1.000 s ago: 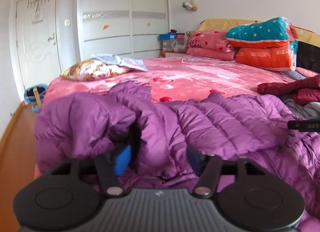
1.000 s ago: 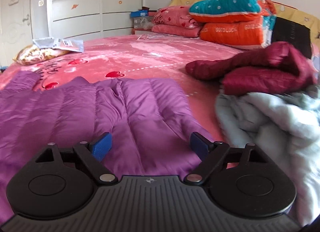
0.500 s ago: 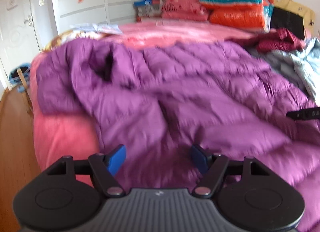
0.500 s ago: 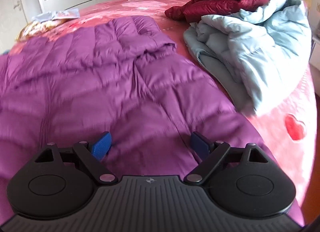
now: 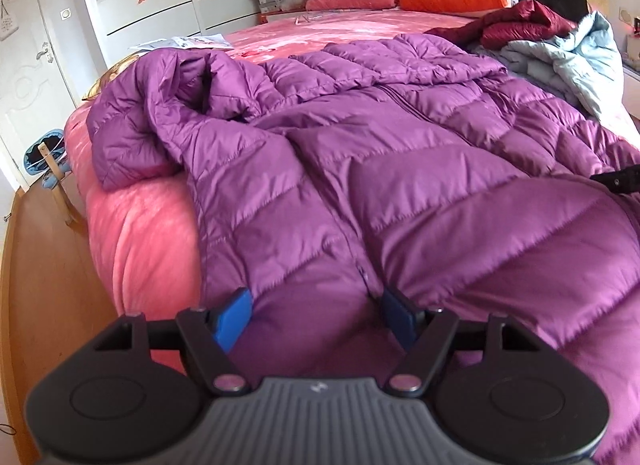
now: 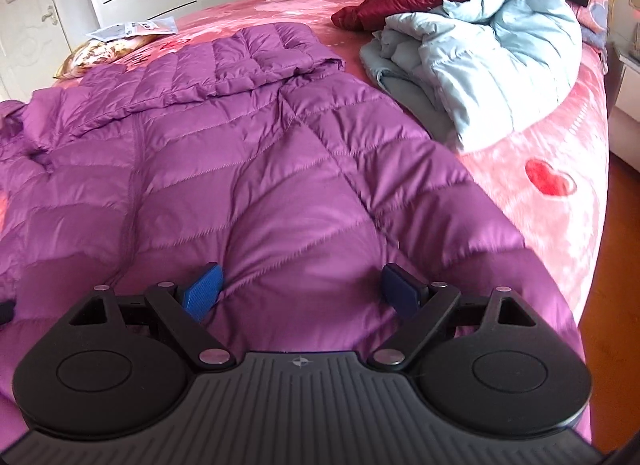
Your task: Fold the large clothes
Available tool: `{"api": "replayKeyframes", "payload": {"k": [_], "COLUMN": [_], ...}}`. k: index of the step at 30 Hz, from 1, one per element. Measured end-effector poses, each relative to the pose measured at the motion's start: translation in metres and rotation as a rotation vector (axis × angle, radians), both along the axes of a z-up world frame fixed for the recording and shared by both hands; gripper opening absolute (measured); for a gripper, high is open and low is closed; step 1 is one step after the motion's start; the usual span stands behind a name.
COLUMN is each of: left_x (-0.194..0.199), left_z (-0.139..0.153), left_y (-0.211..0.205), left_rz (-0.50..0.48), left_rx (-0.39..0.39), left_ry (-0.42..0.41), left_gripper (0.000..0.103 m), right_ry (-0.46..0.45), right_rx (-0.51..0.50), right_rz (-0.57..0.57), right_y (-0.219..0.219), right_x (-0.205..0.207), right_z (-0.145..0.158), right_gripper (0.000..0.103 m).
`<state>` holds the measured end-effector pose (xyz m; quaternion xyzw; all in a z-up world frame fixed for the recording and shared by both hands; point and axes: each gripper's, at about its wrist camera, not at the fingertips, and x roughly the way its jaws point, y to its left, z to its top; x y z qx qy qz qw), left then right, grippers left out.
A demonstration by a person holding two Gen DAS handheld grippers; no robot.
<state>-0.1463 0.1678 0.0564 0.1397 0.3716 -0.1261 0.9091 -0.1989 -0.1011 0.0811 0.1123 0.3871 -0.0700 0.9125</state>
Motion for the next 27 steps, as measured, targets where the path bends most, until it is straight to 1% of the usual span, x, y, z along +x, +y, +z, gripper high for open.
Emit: {"api": "replayKeyframes", "payload": {"k": [5,7,9,13,16,18,20,23,25,26,27], "left_x": [-0.017,-0.024,-0.034,-0.065,-0.086,-0.095,-0.098,-0.099,-0.094,-0.091,-0.088], "left_z": [0.003,0.008,0.018,0.039,0.052,0.056,0.054,0.039,0.022,0.013,0.006], "left_y": [-0.001,0.001,0.003,-0.001,-0.010,-0.022,-0.036,-0.057,-0.068,-0.070,-0.071], "left_rz": [-0.016,-0.016,-0.033,-0.114,-0.194,-0.252,-0.299,-0.360,-0.360,-0.349,-0.341], "left_rx": [0.029,0.016,-0.022,-0.053,-0.096,-0.122,-0.133,-0.096,-0.035,-0.014,-0.011], "left_ry": [0.010,0.021,0.020,-0.026,-0.046,-0.049,-0.035,-0.009,0.035,0.054,0.068], "left_gripper": [0.074,0.074,0.074,0.078,0.079,0.080,0.080,0.080,0.080,0.080,0.081], "right_ry": [0.007,0.007,0.000,-0.054,-0.121,-0.157,-0.167,-0.141,-0.106,-0.085,-0.069], "right_rx": [-0.018,-0.017,-0.009,0.027,0.027,0.051,0.067,0.034,0.017,0.010,0.002], "right_rz": [0.040,0.051,0.059,0.030,-0.037,-0.072,-0.094,-0.096,-0.092,-0.088,-0.081], "right_y": [0.009,0.010,0.010,0.002,-0.006,-0.014,-0.020,-0.022,-0.022,-0.022,-0.021], "right_x": [-0.026,-0.033,-0.043,-0.057,-0.066,-0.072,-0.075,-0.074,-0.070,-0.068,-0.066], "right_z": [0.001,0.002,0.003,0.010,0.017,0.021,0.021,0.016,0.010,0.008,0.005], "right_gripper": [0.103,0.103,0.103,0.103,0.103,0.103,0.103,0.103,0.103,0.103,0.103]}}
